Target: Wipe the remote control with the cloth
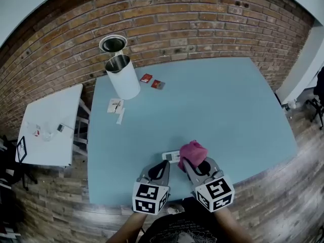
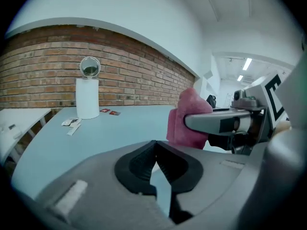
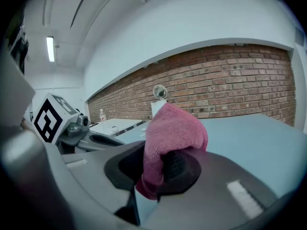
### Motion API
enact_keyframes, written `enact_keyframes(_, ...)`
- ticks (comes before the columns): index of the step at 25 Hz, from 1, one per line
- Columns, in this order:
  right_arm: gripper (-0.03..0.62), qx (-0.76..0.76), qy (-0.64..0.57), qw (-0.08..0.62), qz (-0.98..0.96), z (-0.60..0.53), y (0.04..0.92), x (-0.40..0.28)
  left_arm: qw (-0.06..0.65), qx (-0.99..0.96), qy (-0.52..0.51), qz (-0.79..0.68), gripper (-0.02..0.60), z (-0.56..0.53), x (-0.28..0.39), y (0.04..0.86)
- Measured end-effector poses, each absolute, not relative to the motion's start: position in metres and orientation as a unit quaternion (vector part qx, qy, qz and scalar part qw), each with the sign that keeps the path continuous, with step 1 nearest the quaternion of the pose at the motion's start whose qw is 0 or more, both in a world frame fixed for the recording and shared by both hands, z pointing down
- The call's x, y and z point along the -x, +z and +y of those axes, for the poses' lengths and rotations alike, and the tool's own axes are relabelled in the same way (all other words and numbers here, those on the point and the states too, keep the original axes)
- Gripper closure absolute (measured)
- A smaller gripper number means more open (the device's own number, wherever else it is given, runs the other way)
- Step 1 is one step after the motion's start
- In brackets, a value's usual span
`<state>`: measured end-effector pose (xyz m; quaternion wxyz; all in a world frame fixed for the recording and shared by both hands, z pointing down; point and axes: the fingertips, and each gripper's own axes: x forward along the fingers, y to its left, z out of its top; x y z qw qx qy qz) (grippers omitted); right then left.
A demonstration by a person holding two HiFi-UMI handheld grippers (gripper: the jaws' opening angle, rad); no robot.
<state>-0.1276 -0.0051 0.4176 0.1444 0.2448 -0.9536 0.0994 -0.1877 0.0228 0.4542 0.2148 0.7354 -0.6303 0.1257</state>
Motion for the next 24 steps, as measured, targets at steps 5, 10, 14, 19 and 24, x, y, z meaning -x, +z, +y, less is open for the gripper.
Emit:
enact_keyframes(5, 0.531, -0.255, 0.090, 0.144, -0.952, 0.007, 0.416, 0.121, 0.212, -0.710, 0.106, -0.663, 0.581, 0.031, 0.190, 0.448)
enact_keyframes(10, 0.531, -0.261, 0.084, 0.151, -0.950, 0.016, 0.417, 0.115, 0.212, -0.713, 0.111, -0.659, 0.582, 0.036, 0.178, 0.448)
enact_keyframes(14, 0.530, -0.264, 0.080, 0.155, -0.949, 0.022, 0.416, 0.110, 0.208, -0.718, 0.114, -0.654, 0.583, 0.038, 0.168, 0.446)
enact_keyframes(19, 0.530, -0.264, 0.076, 0.157, -0.948, 0.029, 0.417, 0.104, 0.203, -0.722, 0.115, -0.652, 0.583, 0.042, 0.160, 0.445)
enact_keyframes(24, 0.530, -0.262, 0.073, 0.161, -0.949, 0.034, 0.417, 0.103, 0.203, -0.723, 0.116, -0.650, 0.581, 0.048, 0.156, 0.446)
